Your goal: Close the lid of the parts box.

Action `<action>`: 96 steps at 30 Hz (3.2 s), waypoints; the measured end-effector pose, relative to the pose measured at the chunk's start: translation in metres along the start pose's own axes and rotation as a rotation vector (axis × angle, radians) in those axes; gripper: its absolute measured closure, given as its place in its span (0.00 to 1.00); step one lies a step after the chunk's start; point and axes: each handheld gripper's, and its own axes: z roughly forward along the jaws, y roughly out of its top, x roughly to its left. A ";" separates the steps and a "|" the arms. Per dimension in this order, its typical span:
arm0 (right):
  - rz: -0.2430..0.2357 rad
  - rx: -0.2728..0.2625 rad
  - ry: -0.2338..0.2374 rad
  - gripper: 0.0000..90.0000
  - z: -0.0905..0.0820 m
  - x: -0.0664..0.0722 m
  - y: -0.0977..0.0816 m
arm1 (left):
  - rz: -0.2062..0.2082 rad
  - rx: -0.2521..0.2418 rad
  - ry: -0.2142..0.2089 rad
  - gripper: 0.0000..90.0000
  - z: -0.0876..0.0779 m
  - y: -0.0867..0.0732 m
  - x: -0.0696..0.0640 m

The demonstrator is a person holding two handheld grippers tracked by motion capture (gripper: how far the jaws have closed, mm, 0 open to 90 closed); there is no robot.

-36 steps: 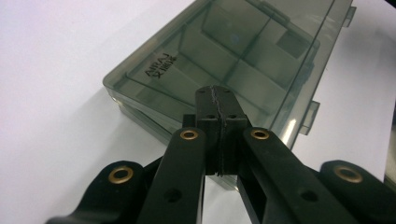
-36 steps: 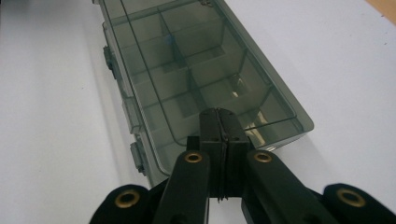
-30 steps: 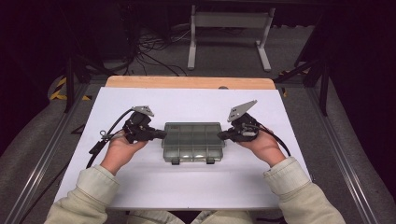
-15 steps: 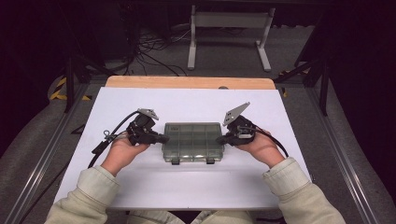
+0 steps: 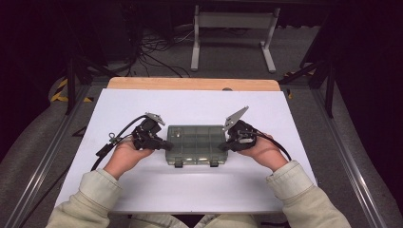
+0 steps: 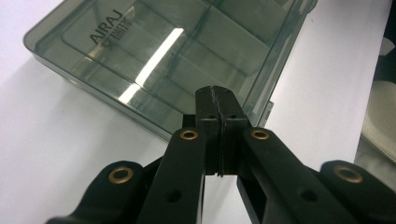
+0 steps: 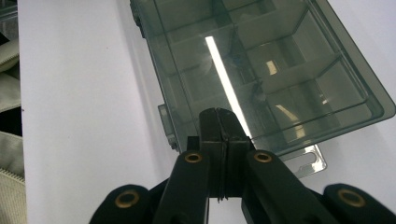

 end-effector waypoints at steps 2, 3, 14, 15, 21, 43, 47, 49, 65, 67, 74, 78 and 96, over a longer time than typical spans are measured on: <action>0.001 0.002 0.005 1.00 0.001 0.000 0.000 | 0.003 0.018 0.003 1.00 0.002 0.000 -0.001; 0.002 0.003 0.006 1.00 0.001 0.000 0.000 | 0.004 0.019 -0.003 1.00 0.003 0.000 -0.001; 0.010 0.031 0.007 1.00 0.010 0.003 -0.001 | 0.010 0.036 0.006 1.00 0.006 0.000 -0.001; 0.013 0.030 0.008 1.00 0.010 0.002 -0.001 | 0.008 0.036 0.006 1.00 0.006 0.000 -0.001; 0.003 0.030 -0.003 1.00 0.010 0.004 -0.001 | 0.026 0.033 0.001 1.00 0.007 0.000 -0.001; 0.013 -0.030 -0.042 1.00 0.010 0.009 -0.011 | 0.070 0.007 0.075 1.00 0.011 -0.006 -0.012; 0.010 -0.044 -0.058 1.00 0.011 0.012 -0.013 | 0.071 0.006 0.092 1.00 0.011 -0.006 -0.015; 0.015 -0.055 -0.060 1.00 0.011 0.012 -0.015 | 0.072 -0.001 0.097 1.00 0.011 -0.007 -0.015; 0.029 -0.066 -0.082 0.96 0.015 0.015 -0.018 | 0.065 -0.036 0.123 1.00 0.014 -0.012 -0.017; 0.042 -0.078 -0.108 0.84 0.013 0.015 -0.018 | 0.064 -0.059 0.123 0.87 0.011 -0.012 -0.017; 0.048 -0.233 -0.170 0.54 -0.010 0.023 -0.016 | 0.064 -0.203 0.108 0.47 -0.009 -0.013 -0.028; 0.058 -0.311 -0.218 0.37 -0.023 0.030 -0.020 | 0.068 -0.260 0.105 0.28 -0.018 -0.019 -0.034; 0.065 -0.585 -0.374 0.06 -0.061 0.058 -0.065 | 0.088 -0.597 0.180 0.03 -0.054 -0.079 -0.053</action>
